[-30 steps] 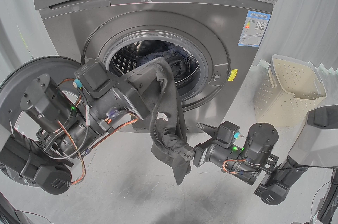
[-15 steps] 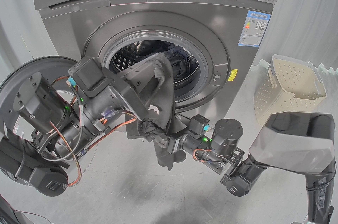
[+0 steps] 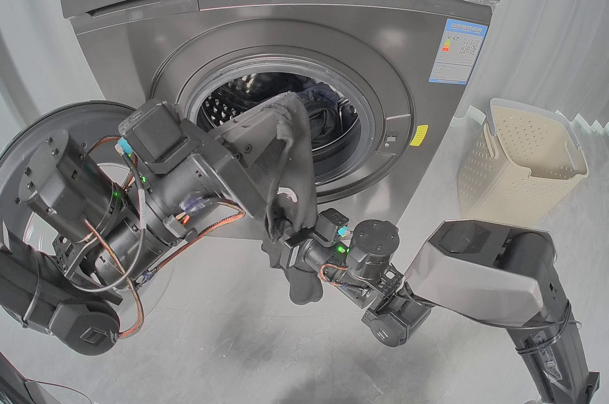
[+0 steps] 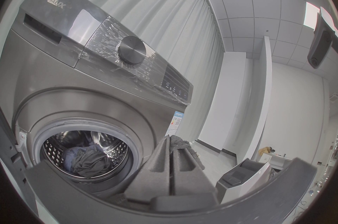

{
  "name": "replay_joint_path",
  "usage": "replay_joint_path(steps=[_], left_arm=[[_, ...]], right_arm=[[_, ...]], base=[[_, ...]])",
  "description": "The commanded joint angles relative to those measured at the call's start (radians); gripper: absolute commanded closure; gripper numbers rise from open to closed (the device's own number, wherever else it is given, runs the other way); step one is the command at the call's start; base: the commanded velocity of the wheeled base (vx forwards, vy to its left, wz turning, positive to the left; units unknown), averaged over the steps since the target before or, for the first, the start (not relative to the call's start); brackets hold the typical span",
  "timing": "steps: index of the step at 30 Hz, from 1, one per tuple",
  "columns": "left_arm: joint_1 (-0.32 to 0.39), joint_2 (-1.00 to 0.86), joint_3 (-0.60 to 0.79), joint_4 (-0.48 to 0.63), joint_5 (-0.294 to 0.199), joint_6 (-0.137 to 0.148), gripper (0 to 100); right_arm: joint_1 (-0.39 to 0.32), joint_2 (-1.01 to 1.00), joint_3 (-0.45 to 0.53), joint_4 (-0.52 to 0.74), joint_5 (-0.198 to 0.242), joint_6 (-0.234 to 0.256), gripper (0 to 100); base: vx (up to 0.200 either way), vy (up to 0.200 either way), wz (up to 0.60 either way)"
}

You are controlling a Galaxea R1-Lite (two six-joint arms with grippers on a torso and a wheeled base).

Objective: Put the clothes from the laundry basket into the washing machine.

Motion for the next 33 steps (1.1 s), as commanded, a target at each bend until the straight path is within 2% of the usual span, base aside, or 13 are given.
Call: replay_joint_path(steps=[1, 3, 4, 5, 6, 8, 12, 16, 24, 28, 33], left_arm=[[0.059, 0.031, -0.001, 0.0, -0.001, -0.001, 100], [0.084, 0.045, -0.007, 0.0, 0.003, -0.001, 100], [0.087, 0.045, -0.007, 0.0, 0.003, -0.001, 100], [0.119, 0.055, -0.006, 0.001, -0.003, 0.001, 100], [0.125, 0.055, -0.006, 0.001, -0.003, 0.001, 100], [0.163, 0.071, 0.002, 0.003, -0.004, 0.006, 100], [0.195, 0.1, 0.021, 0.003, -0.012, 0.012, 100], [0.231, 0.183, 0.079, -0.005, -0.06, 0.024, 100], [0.263, 0.308, 0.185, -0.023, -0.126, 0.142, 100], [0.306, 0.381, 0.211, -0.023, -0.178, 0.18, 100], [0.335, 0.479, 0.211, -0.023, -0.224, 0.203, 100]], right_arm=[[-0.022, -0.06, 0.052, -0.002, -0.007, 0.003, 100], [-0.036, -0.128, 0.135, -0.002, -0.018, 0.003, 100], [-0.038, -0.132, 0.14, -0.002, -0.018, 0.003, 100], [-0.048, -0.192, 0.209, -0.002, -0.022, 0.007, 100], [-0.05, -0.2, 0.221, -0.002, -0.021, 0.007, 100], [-0.067, -0.287, 0.31, -0.002, -0.022, 0.01, 100], [-0.09, -0.37, 0.367, -0.002, -0.024, 0.007, 100], [-0.125, -0.465, 0.397, 0.003, -0.033, 0.004, 100], [-0.12, -0.522, 0.431, 0.0, -0.035, 0.012, 100], [-0.113, -0.524, 0.428, 0.001, -0.035, 0.013, 100], [-0.094, -0.522, 0.417, 0.004, -0.035, 0.013, 100]], base=[[0.0, 0.0, 0.0], [0.0, 0.0, 0.0], [0.0, 0.0, 0.0], [0.0, 0.0, 0.0], [0.0, 0.0, 0.0], [0.0, 0.0, 0.0], [0.0, 0.0, 0.0], [0.0, 0.0, 0.0], [0.0, 0.0, 0.0], [0.0, 0.0, 0.0], [0.0, 0.0, 0.0]])
